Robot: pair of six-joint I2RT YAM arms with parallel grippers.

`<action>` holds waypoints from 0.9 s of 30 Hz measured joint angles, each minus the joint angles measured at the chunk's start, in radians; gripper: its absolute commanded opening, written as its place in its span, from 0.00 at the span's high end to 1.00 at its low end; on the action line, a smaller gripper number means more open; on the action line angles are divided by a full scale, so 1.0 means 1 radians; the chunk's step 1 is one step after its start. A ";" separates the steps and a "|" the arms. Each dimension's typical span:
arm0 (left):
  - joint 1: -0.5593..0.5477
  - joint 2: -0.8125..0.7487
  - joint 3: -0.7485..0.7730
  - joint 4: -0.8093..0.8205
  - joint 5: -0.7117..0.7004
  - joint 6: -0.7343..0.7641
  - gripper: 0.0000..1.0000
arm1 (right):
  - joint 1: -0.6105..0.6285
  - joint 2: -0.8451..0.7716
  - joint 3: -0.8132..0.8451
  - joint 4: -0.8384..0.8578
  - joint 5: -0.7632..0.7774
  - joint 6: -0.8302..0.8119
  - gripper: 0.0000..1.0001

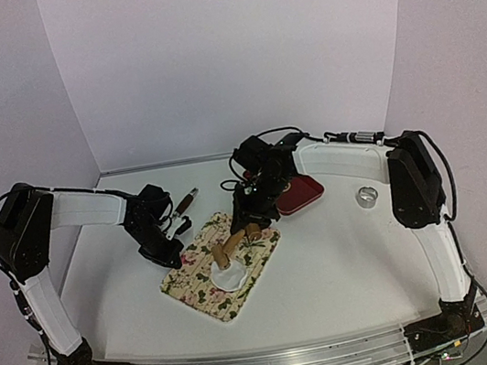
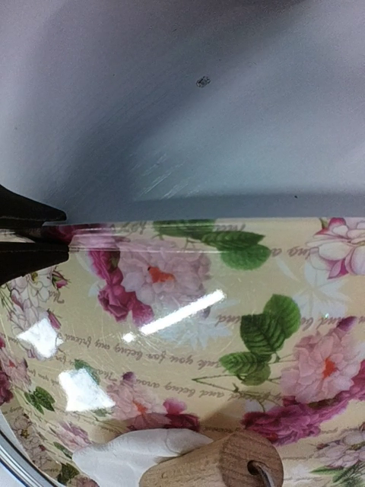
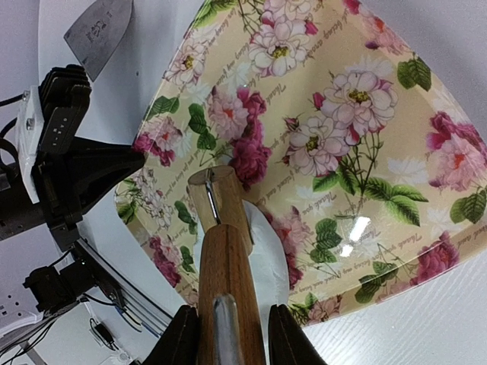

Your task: Roll out the dumpling wrappers from the dough

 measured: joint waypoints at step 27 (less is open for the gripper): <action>0.006 -0.001 -0.010 0.013 0.023 -0.020 1.00 | 0.014 0.127 0.113 0.017 -0.111 0.026 1.00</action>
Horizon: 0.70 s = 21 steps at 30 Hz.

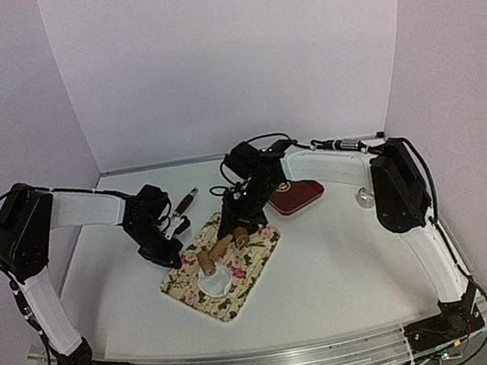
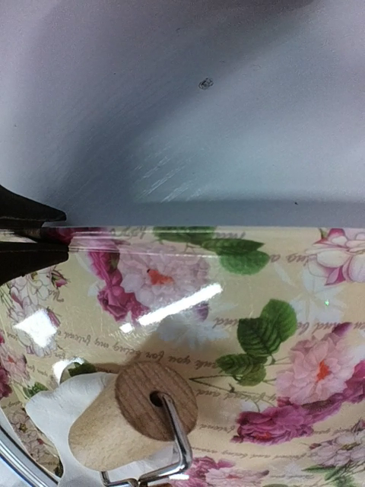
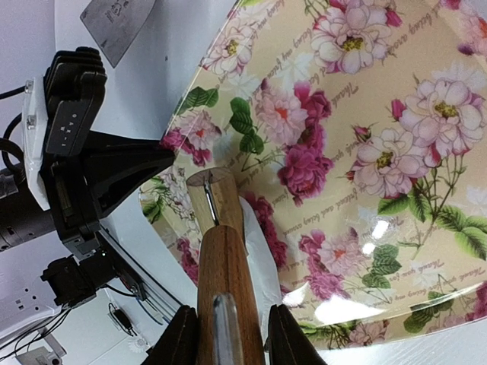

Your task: Roll out the dumpling wrappers from the dough

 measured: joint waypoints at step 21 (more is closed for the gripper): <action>0.024 -0.015 -0.027 0.030 0.033 -0.057 1.00 | 0.004 -0.177 -0.299 0.184 0.048 0.084 1.00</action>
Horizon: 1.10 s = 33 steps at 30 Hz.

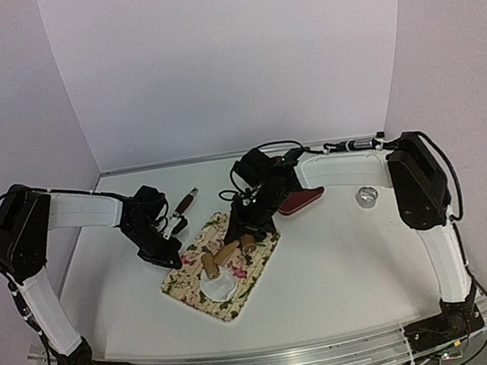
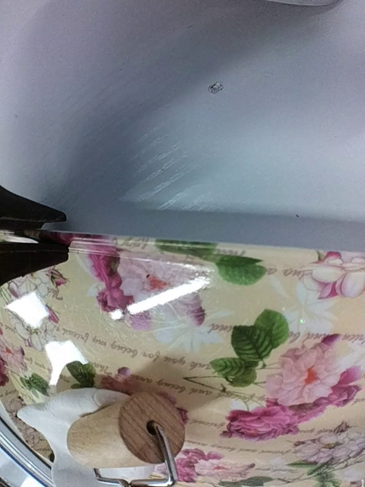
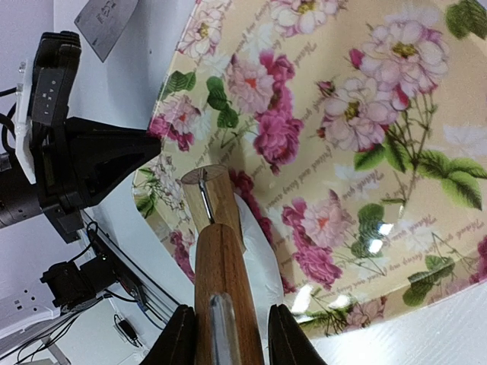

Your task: Roll out the dumpling wrappers from the dough

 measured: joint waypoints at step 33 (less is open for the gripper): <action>0.065 0.000 -0.003 0.008 0.032 -0.019 1.00 | -0.099 0.028 0.210 -0.272 0.061 -0.054 1.00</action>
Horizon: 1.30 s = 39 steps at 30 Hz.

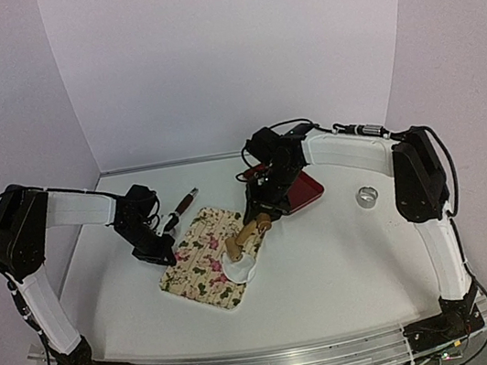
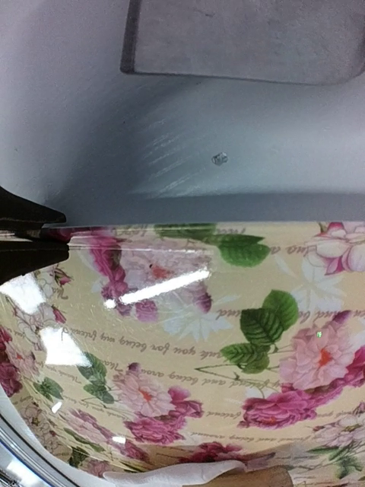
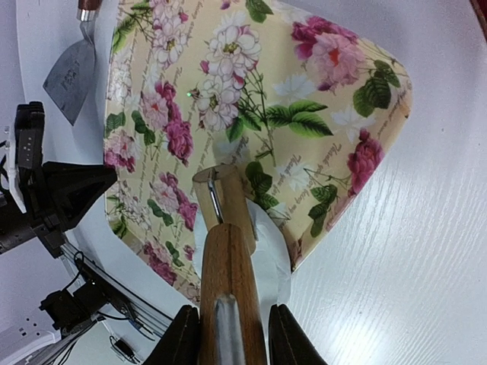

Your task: Roll out the dumpling wrappers from the dough

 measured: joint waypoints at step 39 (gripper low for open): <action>0.011 0.006 0.013 -0.005 -0.020 0.001 1.00 | 0.038 -0.105 -0.166 0.018 0.069 0.056 1.00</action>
